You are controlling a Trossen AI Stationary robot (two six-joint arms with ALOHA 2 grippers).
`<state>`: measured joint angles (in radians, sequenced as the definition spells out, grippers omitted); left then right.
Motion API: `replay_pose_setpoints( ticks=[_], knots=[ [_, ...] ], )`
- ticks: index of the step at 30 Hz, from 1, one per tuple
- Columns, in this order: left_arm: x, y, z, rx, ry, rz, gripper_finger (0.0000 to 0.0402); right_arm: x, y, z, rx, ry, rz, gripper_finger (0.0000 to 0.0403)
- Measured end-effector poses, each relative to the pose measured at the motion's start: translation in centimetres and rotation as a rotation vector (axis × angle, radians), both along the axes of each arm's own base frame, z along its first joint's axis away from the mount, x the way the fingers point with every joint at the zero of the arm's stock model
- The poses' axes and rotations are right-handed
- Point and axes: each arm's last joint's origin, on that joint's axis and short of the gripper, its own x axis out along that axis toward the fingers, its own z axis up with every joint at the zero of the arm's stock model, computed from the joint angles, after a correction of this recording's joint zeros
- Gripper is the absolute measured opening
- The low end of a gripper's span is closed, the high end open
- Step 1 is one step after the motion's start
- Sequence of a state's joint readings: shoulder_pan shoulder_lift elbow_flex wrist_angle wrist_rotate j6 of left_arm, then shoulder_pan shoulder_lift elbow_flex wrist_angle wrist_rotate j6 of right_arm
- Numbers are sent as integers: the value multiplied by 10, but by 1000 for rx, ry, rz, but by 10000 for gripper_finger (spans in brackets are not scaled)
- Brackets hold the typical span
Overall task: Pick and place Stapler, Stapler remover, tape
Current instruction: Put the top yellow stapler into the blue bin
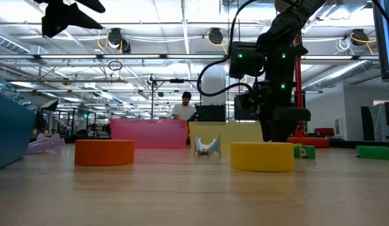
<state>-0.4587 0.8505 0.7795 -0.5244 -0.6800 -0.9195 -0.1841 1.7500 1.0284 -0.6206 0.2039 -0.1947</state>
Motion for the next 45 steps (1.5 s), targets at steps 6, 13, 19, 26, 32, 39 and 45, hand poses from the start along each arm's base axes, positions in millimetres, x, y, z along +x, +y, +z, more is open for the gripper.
replay_pose_setpoints(
  ticks=[6, 13, 19, 26, 32, 39, 45],
  knots=[
    [2, -1, 3, -18, -35, 0, 170, 1, 0, -1, 6, -6, -2, 155],
    [4, -2, 7, -40, -81, 0, 170, 1, 0, -1, -5, -11, -8, 68],
    [9, -5, 9, -60, -122, 1, 170, 9, 0, 12, -5, -28, -5, 54],
    [25, -13, -1, -57, -76, -28, 170, 25, 6, 68, 85, -260, -25, 58],
    [42, -25, -15, -98, -24, -114, 170, 27, 13, 122, 273, -545, -45, 56],
    [72, -35, -25, -48, -83, -153, 170, 35, 29, 156, 568, -817, -23, 56],
    [100, -35, -34, 98, -138, -182, 170, 43, 47, 165, 721, -891, 47, 56]
  ],
)
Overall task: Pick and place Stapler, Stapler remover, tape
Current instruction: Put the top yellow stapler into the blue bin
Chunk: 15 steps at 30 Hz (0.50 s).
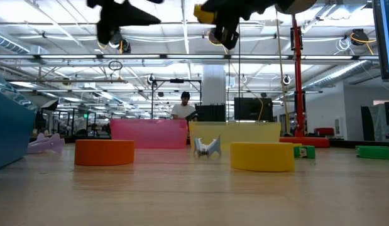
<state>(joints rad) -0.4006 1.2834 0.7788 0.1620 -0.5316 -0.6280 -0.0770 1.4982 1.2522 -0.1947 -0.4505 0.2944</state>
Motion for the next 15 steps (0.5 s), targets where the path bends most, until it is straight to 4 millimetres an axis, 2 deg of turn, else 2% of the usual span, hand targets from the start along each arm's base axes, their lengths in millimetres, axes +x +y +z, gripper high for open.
replay_pose_setpoints(
  ticks=[4, 7, 11, 15],
  knots=[
    [15, -4, -7, 205, -24, -61, 170, 2, 7, -1, 9, 1, 15, 56],
    [24, -4, -12, 288, -52, -74, 170, 2, 11, 0, 8, -8, 28, 56],
    [33, 1, -15, 278, -84, -42, 170, 2, 17, 0, -17, -22, 58, 56],
    [36, 10, -13, 188, -112, -8, 170, 3, 22, 1, -68, -52, 78, 56]
  ],
)
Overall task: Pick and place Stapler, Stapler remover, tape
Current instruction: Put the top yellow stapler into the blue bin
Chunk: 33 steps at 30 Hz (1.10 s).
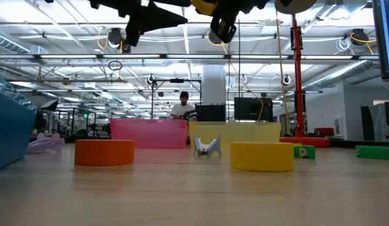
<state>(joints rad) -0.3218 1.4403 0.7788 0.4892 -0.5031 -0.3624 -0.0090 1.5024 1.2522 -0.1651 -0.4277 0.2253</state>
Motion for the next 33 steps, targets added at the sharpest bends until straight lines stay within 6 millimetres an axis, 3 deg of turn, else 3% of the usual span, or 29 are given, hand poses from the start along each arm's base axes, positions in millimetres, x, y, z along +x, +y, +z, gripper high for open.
replay_pose_setpoints(
  ticks=[14, 33],
  knots=[
    [7, 16, 11, -161, -121, -79, 170, 2, 13, 1, -188, -73, -41, 56],
    [8, 21, 7, -57, -66, -77, 170, 2, 12, 0, -167, -59, -54, 56]
  ],
)
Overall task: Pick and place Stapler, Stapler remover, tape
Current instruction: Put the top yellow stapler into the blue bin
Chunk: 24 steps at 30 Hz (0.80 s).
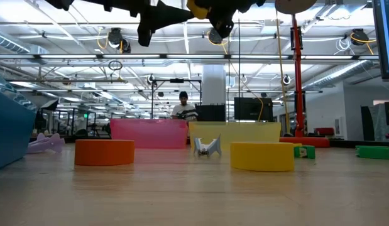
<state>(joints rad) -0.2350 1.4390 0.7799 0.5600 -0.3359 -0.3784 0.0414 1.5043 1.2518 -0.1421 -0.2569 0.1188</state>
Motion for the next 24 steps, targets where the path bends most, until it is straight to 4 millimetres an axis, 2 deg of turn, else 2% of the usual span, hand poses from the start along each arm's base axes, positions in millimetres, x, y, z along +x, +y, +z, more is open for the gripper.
replay_pose_setpoints(
  ticks=[5, 12, 24],
  knots=[
    [0, 1, 0, 16, 6, -1, 159, 0, 0, 0, 19, 5, -10, 56],
    [0, 1, 0, 44, 12, -14, 69, 0, -1, 0, 37, 11, -26, 55],
    [0, 1, 0, 32, 10, -21, 65, 0, 0, 0, 62, 11, -30, 72]
  ],
)
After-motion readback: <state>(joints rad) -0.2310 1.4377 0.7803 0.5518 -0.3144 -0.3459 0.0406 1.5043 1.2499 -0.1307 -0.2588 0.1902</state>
